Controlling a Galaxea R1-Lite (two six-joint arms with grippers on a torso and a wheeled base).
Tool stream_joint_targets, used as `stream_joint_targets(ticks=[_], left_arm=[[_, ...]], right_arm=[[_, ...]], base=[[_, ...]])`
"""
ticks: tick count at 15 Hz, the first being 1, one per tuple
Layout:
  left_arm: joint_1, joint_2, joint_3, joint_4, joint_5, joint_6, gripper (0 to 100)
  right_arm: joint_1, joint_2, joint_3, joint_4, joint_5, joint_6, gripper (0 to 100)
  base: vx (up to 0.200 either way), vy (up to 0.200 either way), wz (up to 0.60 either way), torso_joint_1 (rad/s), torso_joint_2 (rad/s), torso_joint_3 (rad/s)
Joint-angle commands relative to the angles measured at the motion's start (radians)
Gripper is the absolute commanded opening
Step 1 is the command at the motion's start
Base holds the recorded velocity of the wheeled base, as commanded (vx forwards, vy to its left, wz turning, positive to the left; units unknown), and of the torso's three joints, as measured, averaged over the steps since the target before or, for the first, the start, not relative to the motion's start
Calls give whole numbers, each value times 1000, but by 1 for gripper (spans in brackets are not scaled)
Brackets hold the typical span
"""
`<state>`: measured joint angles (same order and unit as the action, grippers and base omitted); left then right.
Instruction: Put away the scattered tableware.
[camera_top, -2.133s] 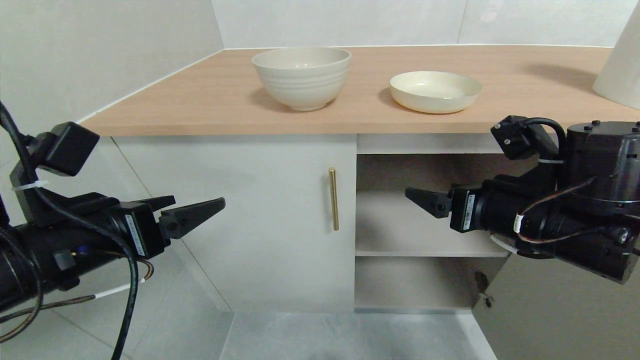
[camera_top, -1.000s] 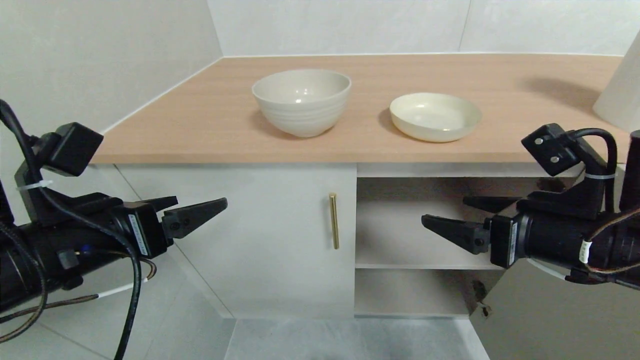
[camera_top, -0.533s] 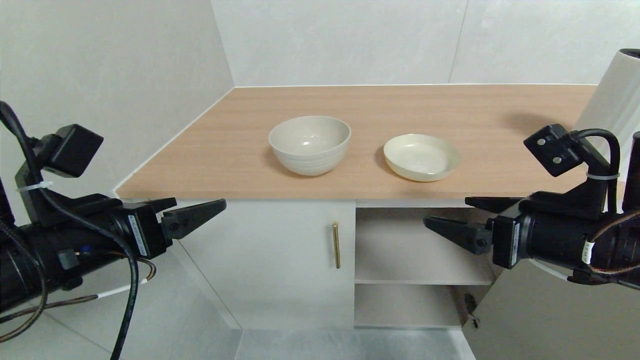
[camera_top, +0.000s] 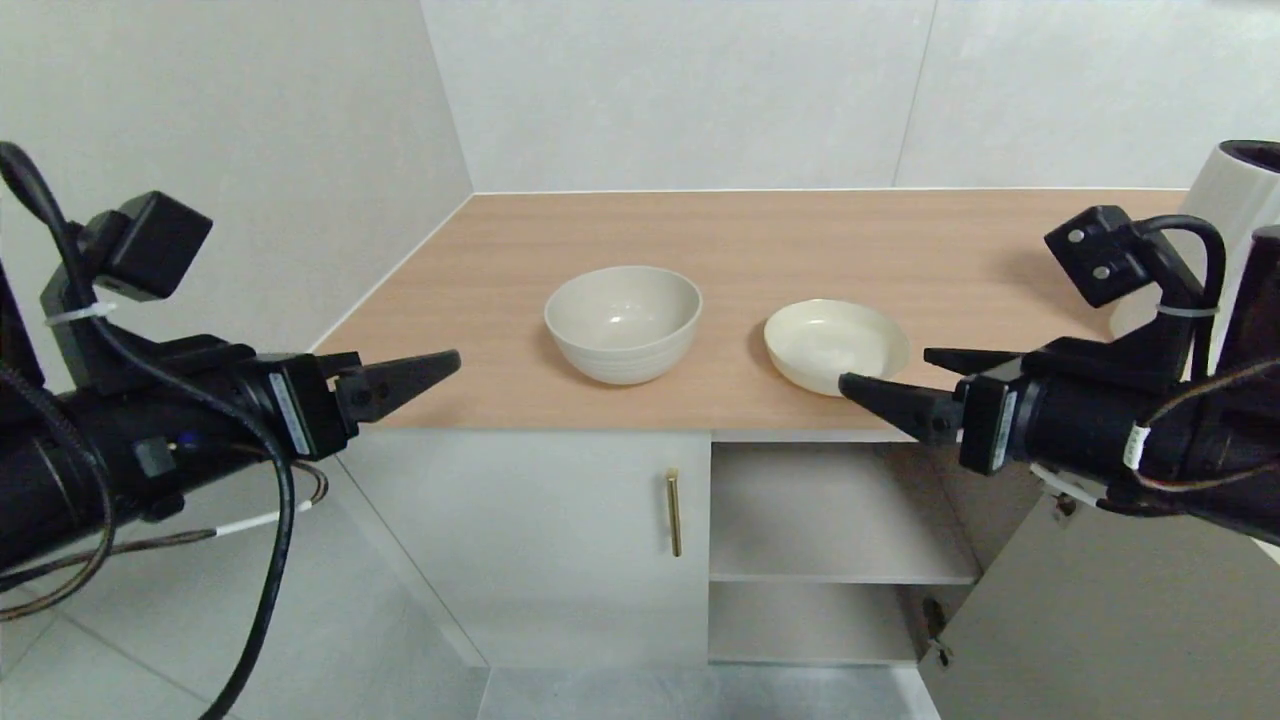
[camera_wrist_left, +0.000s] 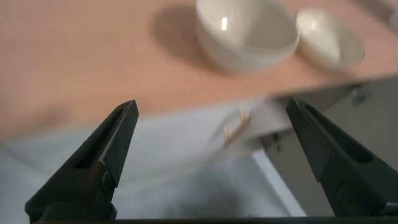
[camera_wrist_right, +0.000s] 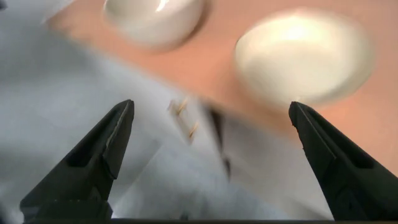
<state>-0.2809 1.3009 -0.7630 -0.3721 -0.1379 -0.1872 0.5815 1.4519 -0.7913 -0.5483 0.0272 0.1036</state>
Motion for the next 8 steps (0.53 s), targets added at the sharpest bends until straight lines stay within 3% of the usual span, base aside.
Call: stream_joint_targets(ticks=[1,4,6,7,8], left_arm=[[-1,103,-119,10,20,-3,100],[-15,190,-274,125,123,-6,100],[-23,196,-334,217,127,-31,100],[-50,215,-452,354,129,-116,100],[-66,230,-522,421,129,-187,100]], right_arm=[[-80,116,-117,7,-6,2,100],[-132,163,-394,334,-12,33,100],[-132,168,-448,424,-24,125,100],[-134,211,-454,419,-58,159,100],[-134,225,-467,404,-99,160,100]], base=[[0,0,0,0,0,0],[0,0,0,0,0,0],[0,0,0,0,0,0],[0,0,0,0,0,0],[0,0,0,0,0,0]])
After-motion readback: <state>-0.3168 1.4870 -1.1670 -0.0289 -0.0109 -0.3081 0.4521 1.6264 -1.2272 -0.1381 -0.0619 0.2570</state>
